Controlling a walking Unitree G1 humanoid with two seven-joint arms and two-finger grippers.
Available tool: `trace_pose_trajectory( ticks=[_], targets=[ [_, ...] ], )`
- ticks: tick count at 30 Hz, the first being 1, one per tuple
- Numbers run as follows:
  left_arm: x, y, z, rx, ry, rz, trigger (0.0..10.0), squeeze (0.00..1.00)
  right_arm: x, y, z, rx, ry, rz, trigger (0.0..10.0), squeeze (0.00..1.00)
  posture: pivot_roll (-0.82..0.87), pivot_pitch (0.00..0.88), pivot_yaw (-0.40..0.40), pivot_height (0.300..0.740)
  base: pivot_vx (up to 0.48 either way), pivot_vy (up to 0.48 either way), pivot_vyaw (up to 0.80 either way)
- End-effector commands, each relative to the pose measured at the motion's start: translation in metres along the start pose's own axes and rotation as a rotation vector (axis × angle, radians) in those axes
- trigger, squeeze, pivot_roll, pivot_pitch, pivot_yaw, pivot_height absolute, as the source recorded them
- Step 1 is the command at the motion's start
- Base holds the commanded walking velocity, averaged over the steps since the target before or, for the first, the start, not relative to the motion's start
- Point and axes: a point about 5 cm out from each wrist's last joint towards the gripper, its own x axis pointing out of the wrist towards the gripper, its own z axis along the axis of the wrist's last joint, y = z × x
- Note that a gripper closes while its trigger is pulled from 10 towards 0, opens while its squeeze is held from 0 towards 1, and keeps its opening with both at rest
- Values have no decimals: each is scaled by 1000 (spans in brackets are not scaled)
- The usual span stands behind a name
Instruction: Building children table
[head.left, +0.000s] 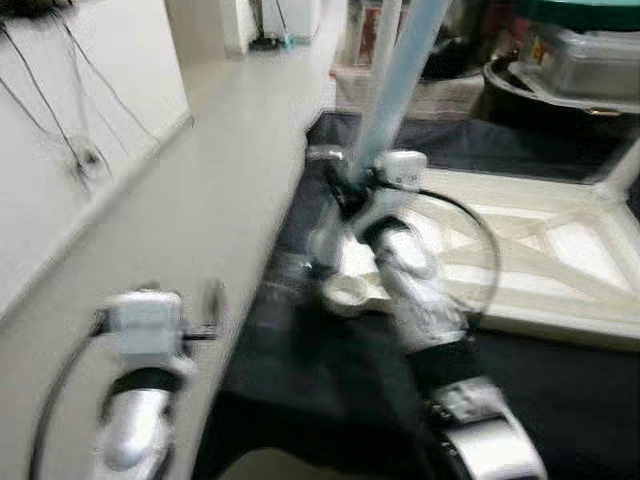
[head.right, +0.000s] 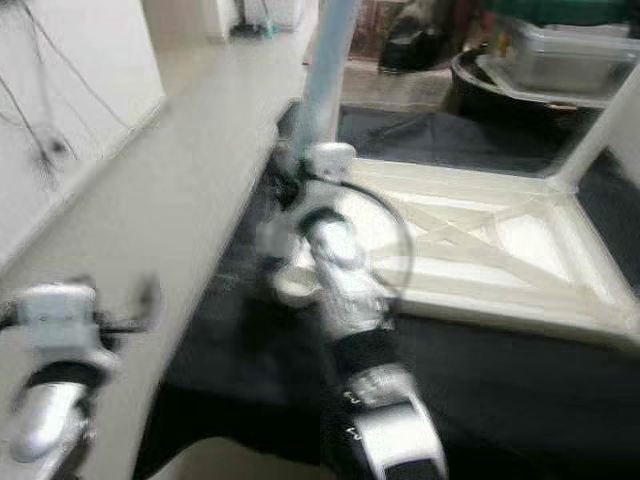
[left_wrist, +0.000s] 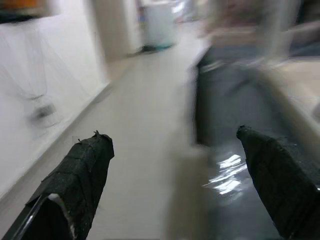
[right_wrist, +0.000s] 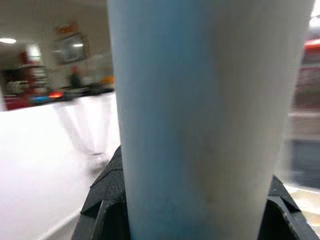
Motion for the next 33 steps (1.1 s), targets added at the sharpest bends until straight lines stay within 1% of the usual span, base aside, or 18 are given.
trace_pose_trajectory(
  ticks=[1,9,12,16,18,19,21,22,23,24,26,28,30,31,32,33],
  targets=[
    [-3,2,-2,6,3,9,10000,0,0,-6,4,3,-22,-26,10000,0,122,65,-37,740,0,0,0],
    [-2,2,-2,5,4,15,10000,0,2,-5,7,10,-31,-15,10000,0,119,70,-36,740,0,0,0],
    [-2,2,-1,7,2,22,10000,0,5,-5,8,34,-30,7,10000,0,118,73,-39,740,0,0,0],
    [-3,0,-1,-2,3,19,10000,0,14,-8,11,74,-17,41,10000,0,116,78,-42,740,0,0,0],
    [-3,-1,-1,-4,3,17,10000,0,16,-9,12,79,-17,44,10000,0,114,79,-42,740,0,0,0],
    [-4,-3,-1,-8,3,12,10000,0,19,-11,12,83,-12,50,10000,0,113,86,-38,740,0,0,0],
    [-7,-9,0,-37,6,-23,10000,0,27,-15,11,92,19,92,10000,0,117,97,-42,740,0,0,0],
    [-7,-9,0,-37,6,-23,10000,0,27,-15,11,92,19,92,10000,0,117,97,-42,740,0,0,0],
    [-10,-13,1,-50,8,-58,10000,0,31,-18,10,90,45,105,10000,0,122,109,-45,740,0,0,0],
    [-14,-18,1,-67,12,-90,10000,0,35,-22,10,70,59,105,10000,0,125,122,-45,740,0,0,0],
    [-14,-18,1,-67,12,-90,10000,0,35,-22,10,70,59,105,10000,0,125,122,-45,740,0,0,0],
    [-21,-24,2,-86,25,-132,10000,0,41,-31,15,40,75,74,10000,0,134,145,-47,740,0,0,0],
    [-21,-24,2,-86,25,-132,10000,0,41,-31,15,40,75,74,10000,0,134,145,-47,740,0,0,0],
    [-25,-28,3,-91,33,-145,10000,0,44,-36,18,31,75,60,10000,0,140,167,-42,740,0,0,0],
    [-25,-28,3,-91,33,-145,10000,0,44,-36,18,31,75,60,10000,0,140,167,-42,740,0,0,0],
    [-31,-31,4,-97,42,-156,10000,0,45,-40,22,25,73,54,10000,0,147,194,-40,740,0,0,0]
  ],
)
